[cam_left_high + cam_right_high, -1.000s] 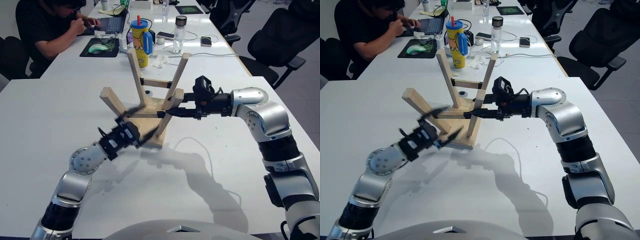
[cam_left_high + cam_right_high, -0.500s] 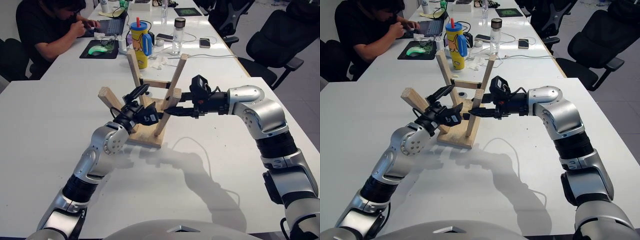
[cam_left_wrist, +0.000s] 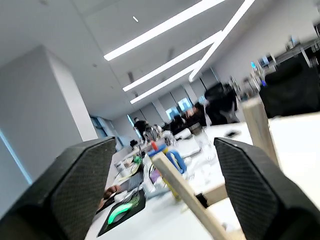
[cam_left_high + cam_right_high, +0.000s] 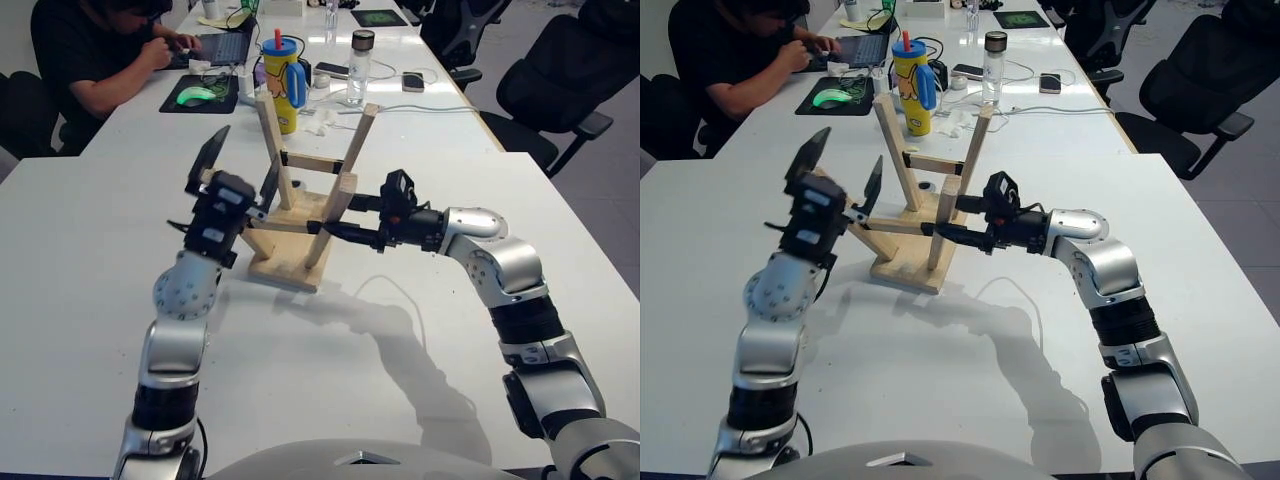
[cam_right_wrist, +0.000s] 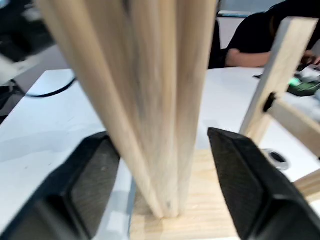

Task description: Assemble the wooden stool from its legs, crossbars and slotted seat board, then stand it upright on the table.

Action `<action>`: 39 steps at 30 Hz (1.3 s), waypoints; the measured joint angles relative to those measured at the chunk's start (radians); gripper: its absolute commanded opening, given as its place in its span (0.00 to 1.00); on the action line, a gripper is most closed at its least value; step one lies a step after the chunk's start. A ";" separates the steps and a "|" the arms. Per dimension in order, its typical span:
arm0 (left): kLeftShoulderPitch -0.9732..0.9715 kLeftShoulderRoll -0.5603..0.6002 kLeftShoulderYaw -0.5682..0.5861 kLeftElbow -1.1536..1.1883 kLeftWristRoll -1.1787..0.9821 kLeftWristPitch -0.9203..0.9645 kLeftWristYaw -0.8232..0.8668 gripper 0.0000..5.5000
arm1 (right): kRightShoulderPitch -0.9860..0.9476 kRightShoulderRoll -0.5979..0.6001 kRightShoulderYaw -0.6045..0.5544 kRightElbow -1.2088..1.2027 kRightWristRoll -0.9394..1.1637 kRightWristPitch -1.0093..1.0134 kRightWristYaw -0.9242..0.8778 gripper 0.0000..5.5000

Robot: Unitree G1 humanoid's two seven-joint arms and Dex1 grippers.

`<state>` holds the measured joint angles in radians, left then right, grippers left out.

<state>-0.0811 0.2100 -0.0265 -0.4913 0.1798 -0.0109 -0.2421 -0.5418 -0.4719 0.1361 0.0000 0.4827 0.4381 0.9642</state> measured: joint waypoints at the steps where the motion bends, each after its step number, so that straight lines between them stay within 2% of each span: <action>1: 0.048 0.017 -0.001 -0.006 -0.016 -0.035 -0.021 0.66 | 0.011 -0.002 -0.010 -0.023 0.004 0.009 -0.010 0.59; 6: 0.303 0.113 -0.015 0.029 -0.071 -0.182 -0.115 0.66 | 0.218 -0.094 -0.043 -0.114 0.002 0.077 -0.023 0.59; 9: 0.331 0.117 -0.053 0.115 -0.112 -0.156 -0.159 0.66 | 0.315 -0.136 -0.116 -0.150 0.039 0.124 -0.025 0.50; 11: 0.302 0.095 -0.072 0.197 -0.145 -0.071 -0.169 0.60 | 0.319 -0.133 -0.193 -0.191 0.129 0.168 -0.033 0.43; 16: 0.176 0.008 -0.074 0.380 -0.245 0.109 -0.173 0.45 | 0.150 -0.044 -0.340 -0.280 0.443 0.277 -0.150 0.27; 21: 0.143 -0.007 -0.074 0.440 -0.274 0.199 -0.171 0.45 | -0.092 0.056 -0.431 -0.297 0.672 0.283 -0.388 0.13; 24: 0.125 0.014 -0.100 0.447 -0.253 0.208 -0.176 0.45 | -0.240 0.109 -0.446 -0.301 0.740 0.243 -0.506 0.04; 26: 0.123 0.023 -0.111 0.449 -0.251 0.211 -0.178 0.45 | -0.294 0.130 -0.445 -0.300 0.752 0.225 -0.565 0.00; 28: 0.123 0.027 -0.112 0.449 -0.252 0.215 -0.176 0.45 | -0.290 0.198 -0.382 -0.279 0.728 0.221 -0.633 0.00; 31: 0.114 0.024 -0.118 0.446 -0.255 0.211 -0.173 0.45 | -0.148 0.259 -0.152 -0.192 0.577 0.287 -0.676 0.00; 33: 0.112 0.023 -0.119 0.453 -0.255 0.214 -0.170 0.45 | -0.101 0.267 -0.065 -0.174 0.496 0.236 -0.677 0.00; 36: 0.101 0.023 -0.120 0.464 -0.255 0.218 -0.164 0.45 | -0.097 0.258 -0.017 -0.181 0.422 0.171 -0.670 0.00; 39: 0.081 0.022 -0.132 0.484 -0.255 0.232 -0.159 0.45 | -0.070 0.264 -0.020 -0.192 0.395 0.130 -0.624 0.00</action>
<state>-0.0005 0.2321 -0.1585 -0.0076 -0.0748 0.2207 -0.4010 -0.6122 -0.2080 0.1160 -0.1923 0.8772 0.5683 0.3406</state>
